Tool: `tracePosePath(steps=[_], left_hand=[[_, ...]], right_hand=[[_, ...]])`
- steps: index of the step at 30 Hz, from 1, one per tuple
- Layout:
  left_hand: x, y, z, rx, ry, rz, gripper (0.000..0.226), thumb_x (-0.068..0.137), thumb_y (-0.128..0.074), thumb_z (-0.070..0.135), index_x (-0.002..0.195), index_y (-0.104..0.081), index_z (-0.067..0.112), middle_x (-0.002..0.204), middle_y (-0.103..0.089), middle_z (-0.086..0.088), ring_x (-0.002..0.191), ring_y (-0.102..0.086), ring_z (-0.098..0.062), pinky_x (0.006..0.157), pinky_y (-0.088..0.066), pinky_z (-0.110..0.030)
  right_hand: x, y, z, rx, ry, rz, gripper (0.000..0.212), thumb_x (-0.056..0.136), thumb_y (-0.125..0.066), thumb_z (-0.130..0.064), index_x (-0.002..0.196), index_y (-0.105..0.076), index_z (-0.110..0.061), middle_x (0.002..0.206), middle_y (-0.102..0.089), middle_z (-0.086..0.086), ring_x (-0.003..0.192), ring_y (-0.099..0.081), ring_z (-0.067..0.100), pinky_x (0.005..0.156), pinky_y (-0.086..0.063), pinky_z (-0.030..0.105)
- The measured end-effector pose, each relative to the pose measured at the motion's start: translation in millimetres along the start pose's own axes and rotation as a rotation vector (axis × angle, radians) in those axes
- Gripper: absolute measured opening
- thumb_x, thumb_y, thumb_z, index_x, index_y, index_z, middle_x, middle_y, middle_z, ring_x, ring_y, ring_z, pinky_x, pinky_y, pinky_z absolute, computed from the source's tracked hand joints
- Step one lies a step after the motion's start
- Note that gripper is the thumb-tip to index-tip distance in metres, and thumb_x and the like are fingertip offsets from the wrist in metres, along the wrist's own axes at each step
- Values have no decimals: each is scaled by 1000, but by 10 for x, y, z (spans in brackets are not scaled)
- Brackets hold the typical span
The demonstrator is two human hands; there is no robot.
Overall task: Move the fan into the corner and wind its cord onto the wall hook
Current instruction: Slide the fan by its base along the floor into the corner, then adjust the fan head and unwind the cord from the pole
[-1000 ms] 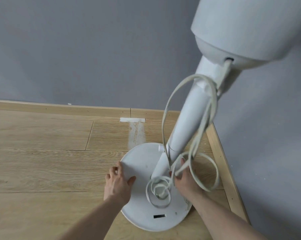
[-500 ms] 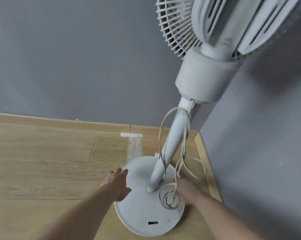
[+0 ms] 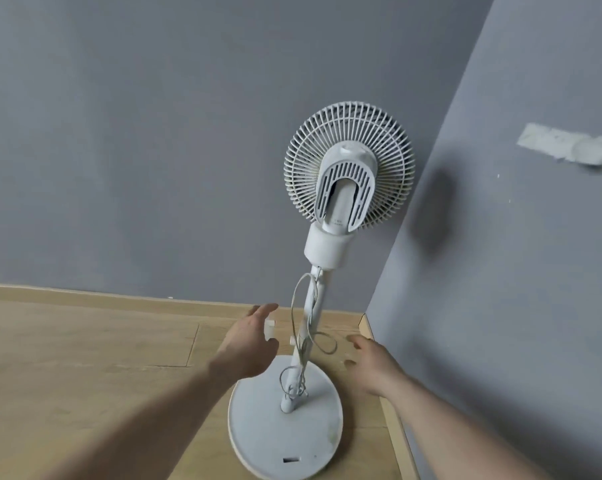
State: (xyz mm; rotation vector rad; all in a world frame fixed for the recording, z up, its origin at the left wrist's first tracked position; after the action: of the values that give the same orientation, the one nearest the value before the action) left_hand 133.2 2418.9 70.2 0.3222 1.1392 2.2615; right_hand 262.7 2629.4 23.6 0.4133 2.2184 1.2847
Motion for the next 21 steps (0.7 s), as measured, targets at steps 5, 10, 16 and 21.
tracePosePath(steps=[5, 10, 16, 21], left_hand=[[-571, 365, 267, -89, -6, 77, 68, 91, -58, 15, 154, -36, 27, 155, -43, -1, 139, -46, -21, 111, -40, -34], [-1121, 503, 439, -132, -50, 97, 65, 91, -57, 10, 152, -41, 25, 154, -44, 1, 136, -47, -20, 109, -42, -34], [-1508, 569, 465, -96, -97, 120, 64, 90, -58, 9, 150, -43, 26, 153, -44, 4, 135, -49, -19, 108, -43, -34], [-1635, 597, 472, -106, -53, 107, 62, 91, -59, 9, 149, -44, 27, 151, -46, 3, 130, -53, -18, 103, -46, -32]], right_hand=[[-652, 427, -324, 207, 15, 159, 63, 91, -56, -14, 151, -40, -23, 151, -50, 0, 134, -51, 22, 108, -44, 31], [-1234, 583, -493, 319, 13, 204, 68, 89, -55, -16, 153, -34, -28, 152, -46, -1, 134, -49, 22, 107, -47, 39], [-1631, 676, -596, 380, 53, 247, 69, 91, -55, -19, 155, -31, -29, 155, -42, -1, 137, -47, 22, 111, -43, 39], [-1837, 636, -471, 425, 40, 241, 71, 91, -55, -14, 156, -30, -25, 156, -41, 3, 139, -45, 23, 113, -38, 34]])
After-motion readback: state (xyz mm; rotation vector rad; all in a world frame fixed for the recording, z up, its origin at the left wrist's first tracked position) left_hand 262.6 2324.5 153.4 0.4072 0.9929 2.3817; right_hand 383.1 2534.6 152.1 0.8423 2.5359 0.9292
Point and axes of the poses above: each hand's wrist, its own x-axis towards the middle knuckle, its own y-axis out of the back of the hand, z = x × y, the point moved 10 cm from there along x, towards the middle knuckle
